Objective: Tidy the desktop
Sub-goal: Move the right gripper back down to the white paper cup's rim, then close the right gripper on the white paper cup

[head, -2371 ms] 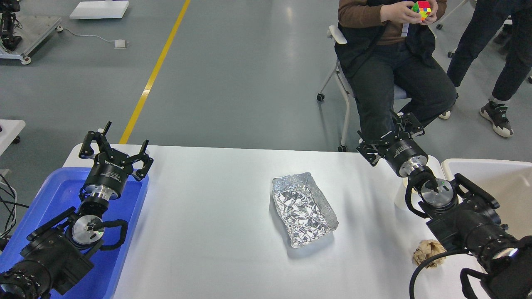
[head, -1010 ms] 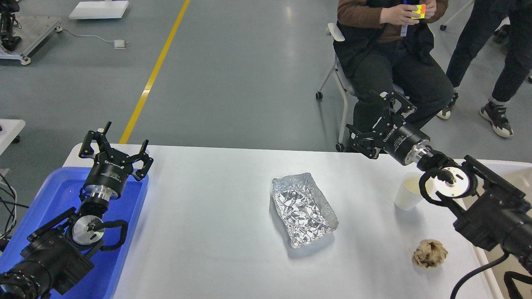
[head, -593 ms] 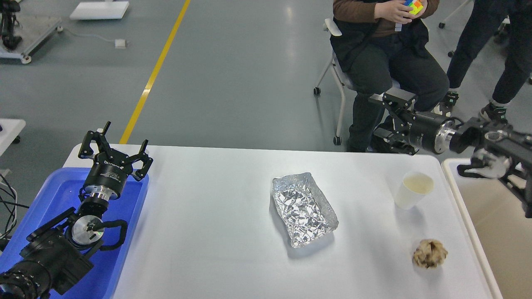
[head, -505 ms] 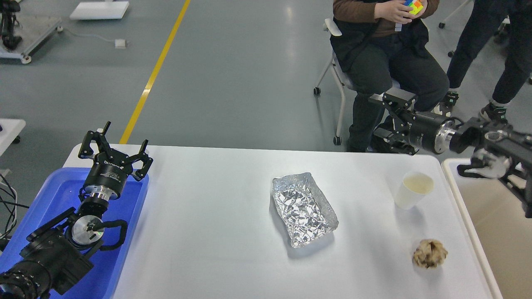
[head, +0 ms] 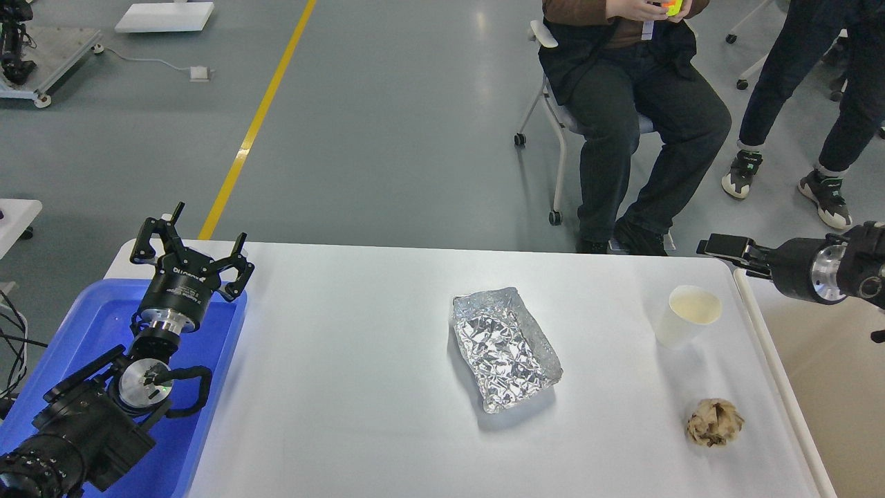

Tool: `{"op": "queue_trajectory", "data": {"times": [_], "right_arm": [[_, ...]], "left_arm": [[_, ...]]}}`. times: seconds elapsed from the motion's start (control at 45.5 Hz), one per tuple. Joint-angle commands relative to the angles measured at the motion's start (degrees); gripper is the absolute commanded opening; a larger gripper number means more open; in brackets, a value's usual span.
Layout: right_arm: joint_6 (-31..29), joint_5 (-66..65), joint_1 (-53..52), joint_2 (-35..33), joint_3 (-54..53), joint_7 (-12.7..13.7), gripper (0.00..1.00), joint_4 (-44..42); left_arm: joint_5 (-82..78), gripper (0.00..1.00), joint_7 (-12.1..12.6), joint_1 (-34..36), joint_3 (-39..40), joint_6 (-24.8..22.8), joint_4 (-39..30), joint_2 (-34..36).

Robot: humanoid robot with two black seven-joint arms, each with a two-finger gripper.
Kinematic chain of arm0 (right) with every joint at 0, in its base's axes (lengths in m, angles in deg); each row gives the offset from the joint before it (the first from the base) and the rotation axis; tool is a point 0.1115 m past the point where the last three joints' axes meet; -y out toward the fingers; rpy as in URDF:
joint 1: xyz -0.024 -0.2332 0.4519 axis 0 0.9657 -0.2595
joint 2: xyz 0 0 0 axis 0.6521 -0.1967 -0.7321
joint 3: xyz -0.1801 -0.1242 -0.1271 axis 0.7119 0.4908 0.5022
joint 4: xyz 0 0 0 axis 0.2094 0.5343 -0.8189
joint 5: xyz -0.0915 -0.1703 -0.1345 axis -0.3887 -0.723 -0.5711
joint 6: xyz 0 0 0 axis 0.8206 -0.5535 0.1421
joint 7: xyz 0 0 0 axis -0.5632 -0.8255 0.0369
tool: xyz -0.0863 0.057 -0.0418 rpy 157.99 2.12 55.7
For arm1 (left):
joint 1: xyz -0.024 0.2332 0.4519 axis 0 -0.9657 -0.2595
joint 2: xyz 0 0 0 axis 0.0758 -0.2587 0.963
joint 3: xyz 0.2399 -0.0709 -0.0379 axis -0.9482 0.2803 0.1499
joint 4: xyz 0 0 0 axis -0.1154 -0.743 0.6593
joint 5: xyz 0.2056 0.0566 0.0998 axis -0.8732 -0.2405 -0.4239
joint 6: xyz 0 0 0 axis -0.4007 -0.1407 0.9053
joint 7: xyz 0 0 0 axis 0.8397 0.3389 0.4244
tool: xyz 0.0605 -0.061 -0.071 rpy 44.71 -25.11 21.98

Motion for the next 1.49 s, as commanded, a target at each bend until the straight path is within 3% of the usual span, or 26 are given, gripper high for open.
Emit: {"op": "queue_trajectory", "data": {"times": [0.0, 0.725, 1.471], "right_arm": [[7.4, -4.3, 0.2, 0.0, 10.2, -2.1, 1.0, -1.6], [12.0, -5.8, 5.2, 9.9, 9.7, -2.1, 1.0, -12.7], [13.1, -5.5, 9.5, 14.6, 6.9, -2.1, 1.0, -16.2]], "left_arm": [[0.0, 1.0, 0.0, 0.0, 0.0, 0.0, 0.0, 0.0], [0.0, 1.0, 0.0, 0.0, 0.0, 0.0, 0.0, 0.0], [0.0, 1.0, 0.0, 0.0, 0.0, 0.0, 0.0, 0.0]]}}
